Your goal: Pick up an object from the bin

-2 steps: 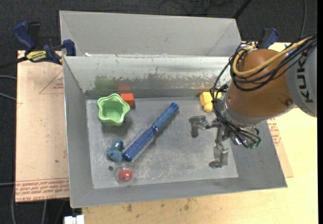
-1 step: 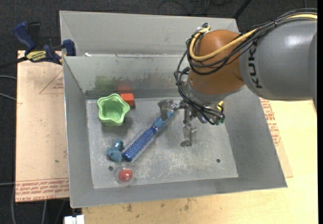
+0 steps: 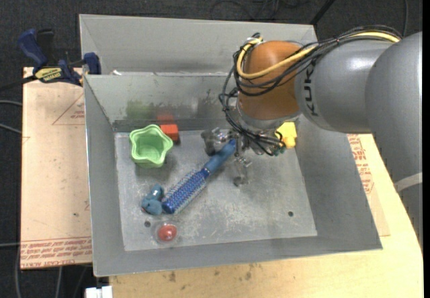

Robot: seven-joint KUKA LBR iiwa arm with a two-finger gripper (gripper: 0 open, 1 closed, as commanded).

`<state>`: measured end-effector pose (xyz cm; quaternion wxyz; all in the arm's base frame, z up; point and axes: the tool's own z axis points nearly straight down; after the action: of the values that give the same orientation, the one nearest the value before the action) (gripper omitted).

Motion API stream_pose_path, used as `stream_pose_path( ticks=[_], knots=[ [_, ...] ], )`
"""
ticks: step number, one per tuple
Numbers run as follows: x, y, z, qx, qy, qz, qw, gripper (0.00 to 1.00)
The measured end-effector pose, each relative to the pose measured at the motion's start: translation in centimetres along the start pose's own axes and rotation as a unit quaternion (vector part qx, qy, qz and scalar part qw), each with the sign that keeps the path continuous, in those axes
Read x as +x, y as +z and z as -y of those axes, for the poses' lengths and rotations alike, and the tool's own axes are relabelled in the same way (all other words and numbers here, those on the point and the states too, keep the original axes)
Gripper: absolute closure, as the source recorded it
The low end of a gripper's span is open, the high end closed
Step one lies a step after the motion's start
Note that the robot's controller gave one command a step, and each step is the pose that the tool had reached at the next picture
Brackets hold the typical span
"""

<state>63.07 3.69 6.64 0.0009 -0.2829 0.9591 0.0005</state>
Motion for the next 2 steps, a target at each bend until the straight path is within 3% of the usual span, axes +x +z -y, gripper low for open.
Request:
stream_pose_path(
  ticks=[1, 2],
  knots=[
    [2.32, -1.57, -2.37, 0.0, -0.113, -0.0002, 0.9936, 0.0],
    [2.31, -1.54, -2.36, 0.0, -0.112, 0.0002, 0.9937, 1.0]
  ],
)
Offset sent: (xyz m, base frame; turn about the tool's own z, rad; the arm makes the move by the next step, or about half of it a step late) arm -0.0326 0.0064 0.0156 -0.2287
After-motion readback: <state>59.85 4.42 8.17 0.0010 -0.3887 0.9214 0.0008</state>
